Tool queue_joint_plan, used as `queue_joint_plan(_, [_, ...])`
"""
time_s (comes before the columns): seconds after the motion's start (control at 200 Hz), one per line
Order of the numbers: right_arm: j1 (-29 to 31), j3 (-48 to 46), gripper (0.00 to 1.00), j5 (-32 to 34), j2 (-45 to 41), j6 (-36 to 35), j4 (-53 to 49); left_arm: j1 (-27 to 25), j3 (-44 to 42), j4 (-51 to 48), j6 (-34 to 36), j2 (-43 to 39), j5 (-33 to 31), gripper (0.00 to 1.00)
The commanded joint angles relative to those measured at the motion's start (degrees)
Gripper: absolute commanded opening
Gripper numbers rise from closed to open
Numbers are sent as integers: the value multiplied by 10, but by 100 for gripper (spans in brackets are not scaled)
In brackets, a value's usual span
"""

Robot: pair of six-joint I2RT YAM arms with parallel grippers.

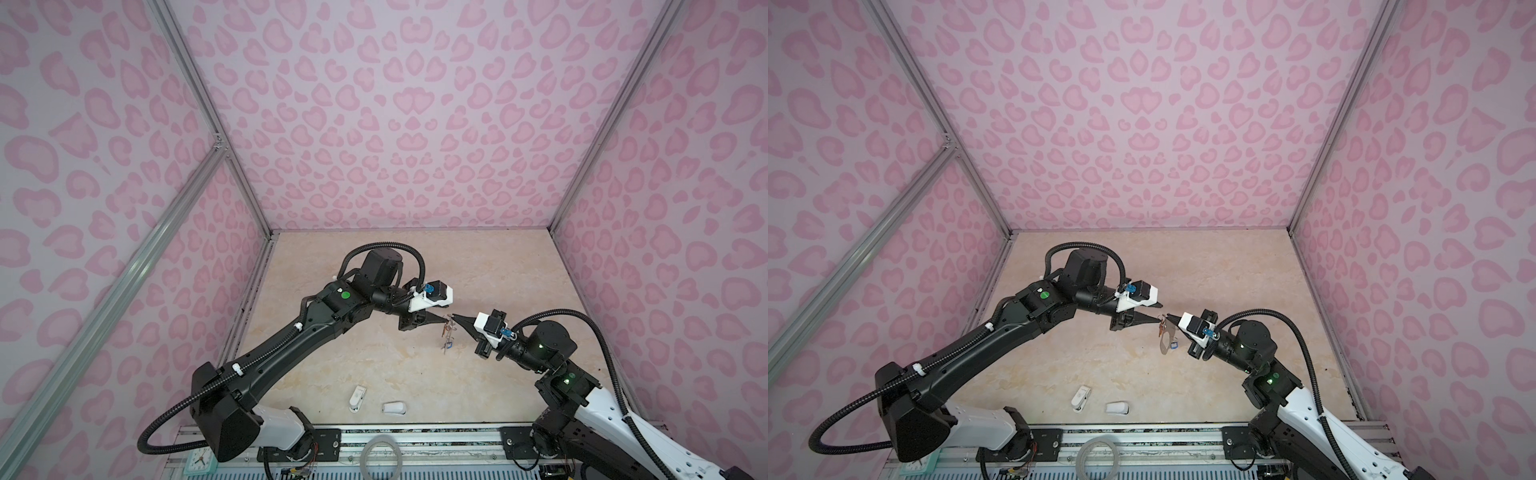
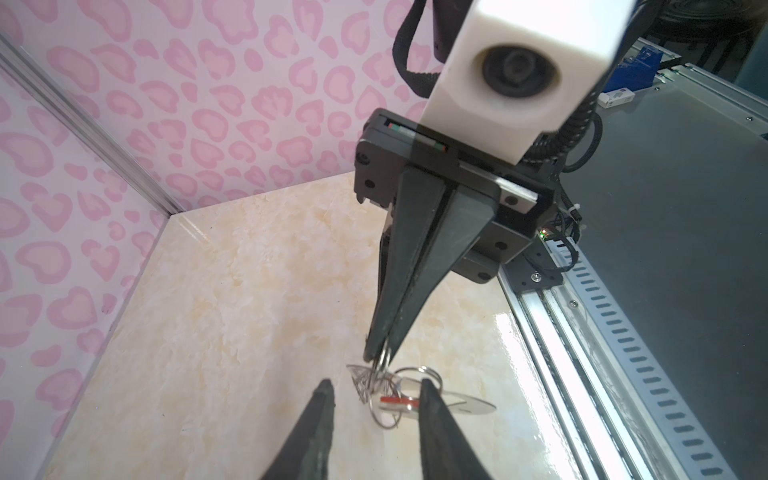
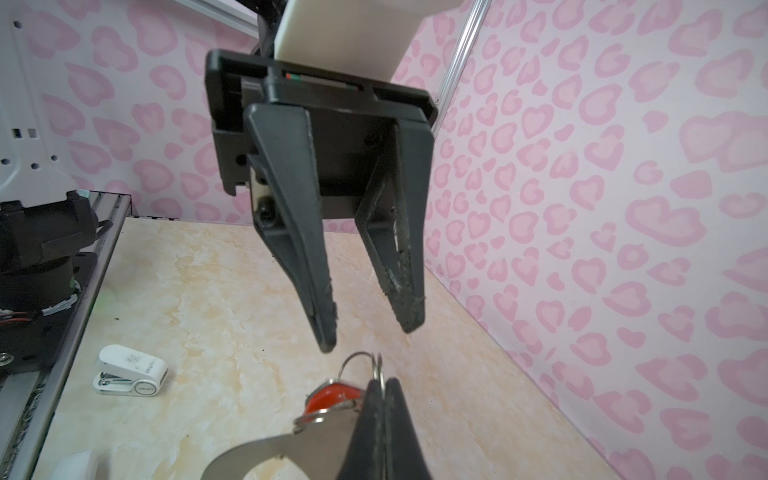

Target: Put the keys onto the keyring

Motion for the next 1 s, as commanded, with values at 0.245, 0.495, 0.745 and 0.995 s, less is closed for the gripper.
queue_joint_plan(0.245, [0,8,0,-20,3,12,27,-7,9,-8,24,16,-29,20])
queue_joint_plan(0.495, [0,10,6,10,5,14,15,-15,29,-19,35,11,-57,3])
queue_joint_plan(0.745, [0,33,25,77,-15,-28,-68,-54,73,-88,75,26,-209,3])
queue_joint_plan(0.995, [0,44,23,59,2,-28,-73,-81,117,-141,107,51,-266,3])
